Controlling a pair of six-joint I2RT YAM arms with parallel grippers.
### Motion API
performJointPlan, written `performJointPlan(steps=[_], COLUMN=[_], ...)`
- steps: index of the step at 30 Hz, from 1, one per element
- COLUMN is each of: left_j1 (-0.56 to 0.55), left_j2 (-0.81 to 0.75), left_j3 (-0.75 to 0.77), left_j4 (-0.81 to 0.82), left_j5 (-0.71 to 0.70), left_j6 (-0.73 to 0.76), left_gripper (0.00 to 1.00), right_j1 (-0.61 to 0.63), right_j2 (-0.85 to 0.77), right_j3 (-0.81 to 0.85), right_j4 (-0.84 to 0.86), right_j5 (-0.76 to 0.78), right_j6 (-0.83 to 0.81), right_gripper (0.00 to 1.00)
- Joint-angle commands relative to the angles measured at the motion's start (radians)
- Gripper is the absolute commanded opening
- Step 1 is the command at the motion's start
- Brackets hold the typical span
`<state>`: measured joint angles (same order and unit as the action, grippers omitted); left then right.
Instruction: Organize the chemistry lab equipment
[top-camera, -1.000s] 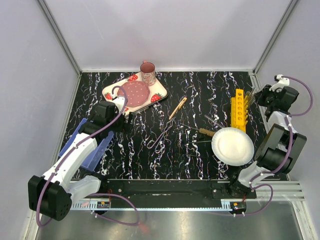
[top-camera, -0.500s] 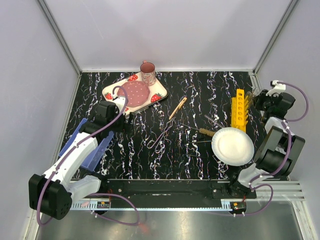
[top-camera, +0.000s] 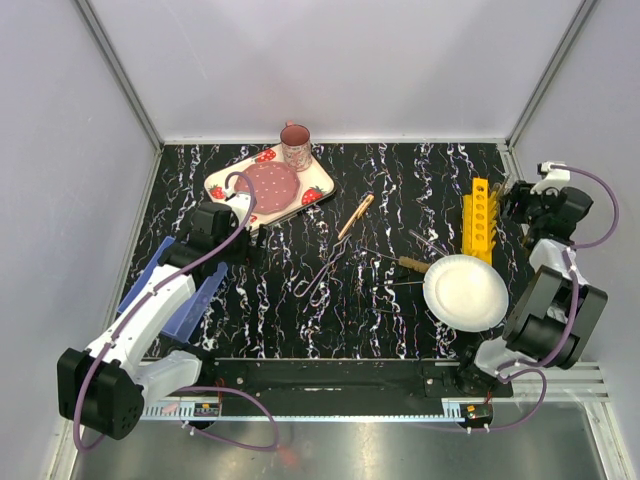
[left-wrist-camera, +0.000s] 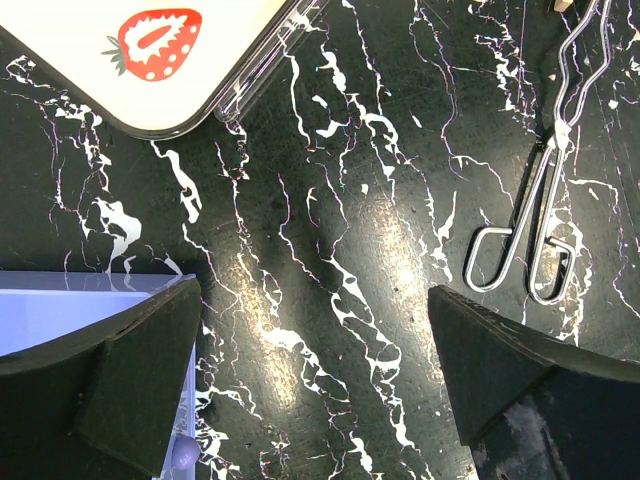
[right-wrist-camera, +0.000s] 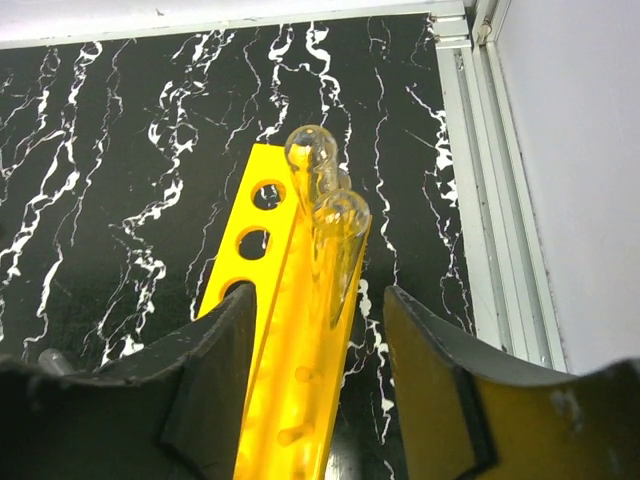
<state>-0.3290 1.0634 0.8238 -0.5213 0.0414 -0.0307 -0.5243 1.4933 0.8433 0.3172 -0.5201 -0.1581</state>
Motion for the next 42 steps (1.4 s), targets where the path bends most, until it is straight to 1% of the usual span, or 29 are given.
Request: performJointPlan(steps=[1, 3, 5, 6, 8, 10, 11, 16, 17, 19, 20, 22, 23, 24, 26, 27, 28, 30, 31, 33, 34, 35, 37, 38, 40, 41, 42], left_j1=[-0.002, -0.002, -0.002, -0.002, -0.002, -0.002, -0.002, -0.002, -0.002, -0.002, -0.002, -0.002, -0.002, -0.002, -0.002, -0.001, -0.001, -0.001, -0.001, -0.001, 0.001, -0.001, -0.001, -0.001, -0.001, -0.001, -0.001], left_j2=[-0.023, -0.034, -0.040, -0.045, -0.052, -0.059, -0.065, -0.086, -0.091, -0.094, -0.095, -0.095, -0.094, -0.095, -0.095, -0.097, -0.095, -0.095, -0.091, -0.085, -0.082, -0.073, -0.063, -0.054, -0.048, -0.045, -0.043], left_j3=[-0.002, 0.000, -0.003, -0.002, -0.002, -0.002, -0.003, -0.002, -0.002, 0.000, 0.000, 0.001, 0.003, 0.006, 0.006, 0.008, 0.008, 0.005, 0.006, 0.003, 0.003, 0.002, 0.005, 0.006, 0.008, 0.006, 0.006], left_j4=[0.046, 0.047, 0.047, 0.052, 0.052, 0.050, 0.052, 0.055, 0.055, 0.056, 0.058, 0.056, 0.058, 0.055, 0.056, 0.055, 0.055, 0.055, 0.055, 0.056, 0.056, 0.055, 0.055, 0.053, 0.053, 0.053, 0.052], left_j5=[0.009, 0.008, 0.009, 0.012, 0.017, 0.018, 0.018, 0.026, 0.031, 0.038, 0.041, 0.041, 0.041, 0.038, 0.034, 0.026, 0.022, 0.008, 0.003, -0.003, -0.003, -0.003, 0.000, 0.002, 0.003, 0.002, 0.002], left_j6=[-0.002, 0.000, 0.000, 0.000, 0.000, -0.001, -0.002, -0.003, -0.005, -0.006, -0.008, -0.009, -0.012, -0.015, -0.021, -0.024, -0.028, -0.028, -0.028, -0.026, -0.026, -0.025, -0.023, -0.023, -0.021, -0.021, -0.021], left_gripper=[0.99, 0.99, 0.99, 0.99, 0.99, 0.99, 0.99, 0.99, 0.99, 0.99, 0.99, 0.99, 0.99, 0.99, 0.99, 0.99, 0.99, 0.99, 0.99, 0.99, 0.99, 0.99, 0.99, 0.99, 0.99, 0.99, 0.99], right_j1=[-0.002, -0.003, -0.003, -0.003, -0.003, -0.003, -0.003, -0.003, -0.002, -0.002, -0.002, 0.007, 0.020, 0.070, 0.153, 0.247, 0.298, 0.363, 0.418, 0.458, 0.492, 0.509, 0.518, 0.565, 0.576, 0.581, 0.584], right_j2=[-0.091, -0.122, -0.145, -0.169, -0.195, -0.240, -0.258, -0.378, -0.381, -0.348, -0.326, -0.240, -0.207, -0.139, -0.081, -0.033, -0.013, 0.047, 0.067, 0.123, 0.142, 0.180, 0.226, 0.275, 0.330, 0.384, 0.406], right_j3=[0.062, 0.086, 0.100, 0.115, 0.149, 0.168, 0.186, 0.226, 0.268, 0.339, 0.415, 0.499, 0.587, 0.626, 0.703, 0.714, 0.718, 0.715, 0.714, 0.708, 0.706, 0.703, 0.703, 0.709, 0.727, 0.750, 0.760], right_j4=[-0.105, -0.190, -0.275, -0.303, -0.418, -0.476, -0.534, -0.668, -0.755, -0.883, -0.991, -1.100, -1.218, -1.274, -1.402, -1.428, -1.440, -1.449, -1.445, -1.403, -1.388, -1.359, -1.333, -1.311, -1.301, -1.300, -1.299], right_j5=[-0.032, -0.029, -0.043, -0.050, -0.076, -0.095, -0.119, -0.184, -0.228, -0.293, -0.335, -0.369, -0.377, -0.364, -0.258, -0.200, -0.090, -0.014, 0.055, 0.119, 0.185, 0.218, 0.300, 0.325, 0.363, 0.367, 0.367], right_j6=[-0.052, -0.061, -0.093, -0.101, -0.130, -0.171, -0.188, -0.291, -0.317, -0.395, -0.400, -0.412, -0.425, -0.438, -0.494, -0.501, -0.505, -0.502, -0.489, -0.472, -0.460, -0.457, -0.452, -0.451, -0.431, -0.425, -0.414], right_gripper=[0.66, 0.72, 0.83, 0.99, 1.00, 0.99, 1.00, 1.00, 1.00, 1.00, 1.00, 1.00, 1.00, 1.00, 1.00, 1.00, 1.00, 1.00, 1.00, 1.00, 1.00, 1.00, 1.00, 1.00, 1.00, 0.99, 0.97])
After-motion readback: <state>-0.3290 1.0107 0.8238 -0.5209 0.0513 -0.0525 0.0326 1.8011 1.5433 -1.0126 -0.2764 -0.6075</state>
